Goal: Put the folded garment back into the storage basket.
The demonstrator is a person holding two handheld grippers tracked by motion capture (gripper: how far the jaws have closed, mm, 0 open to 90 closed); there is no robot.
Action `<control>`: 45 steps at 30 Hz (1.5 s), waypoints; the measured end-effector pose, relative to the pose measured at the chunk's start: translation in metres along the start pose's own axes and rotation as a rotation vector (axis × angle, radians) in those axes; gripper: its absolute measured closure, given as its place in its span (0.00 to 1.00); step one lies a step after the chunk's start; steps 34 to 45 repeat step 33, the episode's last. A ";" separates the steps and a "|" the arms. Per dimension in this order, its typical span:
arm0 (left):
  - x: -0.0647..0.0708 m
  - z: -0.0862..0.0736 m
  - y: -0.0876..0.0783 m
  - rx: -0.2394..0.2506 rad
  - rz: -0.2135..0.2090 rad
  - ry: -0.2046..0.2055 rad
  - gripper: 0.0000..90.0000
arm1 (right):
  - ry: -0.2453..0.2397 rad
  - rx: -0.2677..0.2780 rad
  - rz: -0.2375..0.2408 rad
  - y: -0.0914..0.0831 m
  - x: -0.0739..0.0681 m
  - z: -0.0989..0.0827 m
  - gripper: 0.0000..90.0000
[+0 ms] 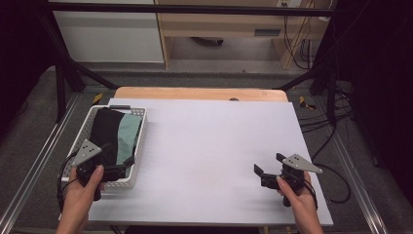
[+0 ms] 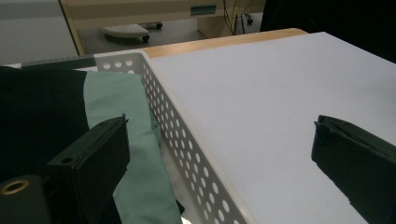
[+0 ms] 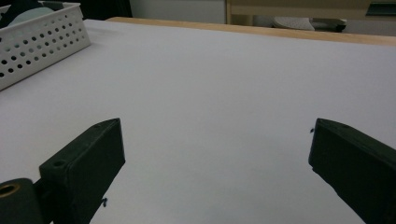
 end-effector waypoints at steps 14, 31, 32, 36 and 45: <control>0.001 -0.001 0.002 -0.004 -0.003 0.000 0.05 | -0.039 -0.028 0.058 0.010 -0.018 -0.004 0.05; 0.001 0.000 0.002 0.008 0.000 0.003 0.05 | -0.084 -0.039 0.103 0.018 -0.034 -0.003 0.06; 0.002 0.000 0.002 0.008 -0.001 0.004 0.05 | -0.082 -0.038 0.103 0.017 -0.033 -0.003 0.06; 0.002 0.000 0.002 0.007 -0.004 0.005 0.05 | -0.079 -0.036 0.102 0.017 -0.033 -0.003 0.06; 0.002 0.000 0.002 0.007 -0.004 0.005 0.05 | -0.079 -0.036 0.102 0.017 -0.033 -0.003 0.06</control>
Point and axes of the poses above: each handheld gripper's, and its own axes: y roughly forward along the jaws, z roughly out of its top, x roughly to its right, the point moved 10 cm from there along y, roughly forward along the jaws, and after that the axes turned 15 degrees about -y, right-handed, at the moved point
